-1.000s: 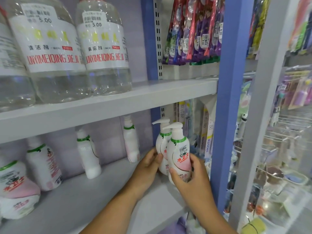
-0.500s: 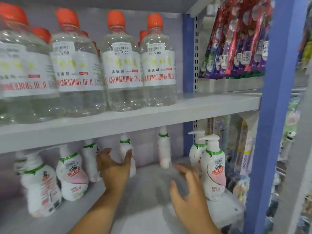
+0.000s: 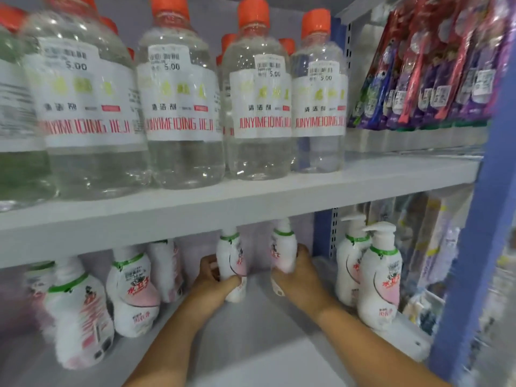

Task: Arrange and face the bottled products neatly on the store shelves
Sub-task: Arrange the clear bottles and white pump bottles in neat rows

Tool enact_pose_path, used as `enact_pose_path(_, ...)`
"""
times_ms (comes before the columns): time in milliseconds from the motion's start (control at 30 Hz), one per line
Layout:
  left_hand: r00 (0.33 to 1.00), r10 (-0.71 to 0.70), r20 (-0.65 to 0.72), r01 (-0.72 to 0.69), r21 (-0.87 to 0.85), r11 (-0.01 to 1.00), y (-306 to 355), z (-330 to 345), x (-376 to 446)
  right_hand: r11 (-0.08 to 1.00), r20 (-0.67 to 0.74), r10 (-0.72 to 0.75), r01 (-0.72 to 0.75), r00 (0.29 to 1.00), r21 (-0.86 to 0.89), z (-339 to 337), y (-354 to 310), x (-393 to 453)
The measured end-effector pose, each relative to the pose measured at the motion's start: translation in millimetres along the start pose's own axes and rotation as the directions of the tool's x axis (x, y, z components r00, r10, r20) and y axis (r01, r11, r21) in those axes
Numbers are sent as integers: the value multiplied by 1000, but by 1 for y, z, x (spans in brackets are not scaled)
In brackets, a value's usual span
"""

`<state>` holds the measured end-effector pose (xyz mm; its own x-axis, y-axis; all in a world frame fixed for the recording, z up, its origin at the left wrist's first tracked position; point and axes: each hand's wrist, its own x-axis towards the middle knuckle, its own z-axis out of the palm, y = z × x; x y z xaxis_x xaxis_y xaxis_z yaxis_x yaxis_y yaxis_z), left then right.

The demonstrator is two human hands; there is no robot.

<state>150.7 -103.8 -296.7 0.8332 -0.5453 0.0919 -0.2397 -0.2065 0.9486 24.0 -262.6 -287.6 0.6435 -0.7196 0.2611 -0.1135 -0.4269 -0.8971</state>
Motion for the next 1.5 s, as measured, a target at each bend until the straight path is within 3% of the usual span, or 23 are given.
enact_pose_path(233,983,54,173,-56,6,998,6,3,-16,997,58,-49,45,997,66,-63,10,-103)
enact_pose_path(500,944,137,299,-132,-35,991,15,36,-35,976,-46,-186,190,982,107,-96,29,-137)
enact_pose_path(633,934,222,281,-242,37,970,17,55,-48,964,-358,-267,242,895,-113,-85,41,-141)
enact_pose_path(767,928,252,272,-266,13,964,22,71,-55,929,-403,-339,233,850,-288,-65,41,-134)
enact_pose_path(1067,904,285,318,-283,-55,958,27,69,-64,929,-373,-332,232,866,-289,-79,60,-126)
enact_pose_path(1500,919,283,273,-271,-84,959,30,99,-65,942,-360,-316,247,878,-225,-80,62,-121)
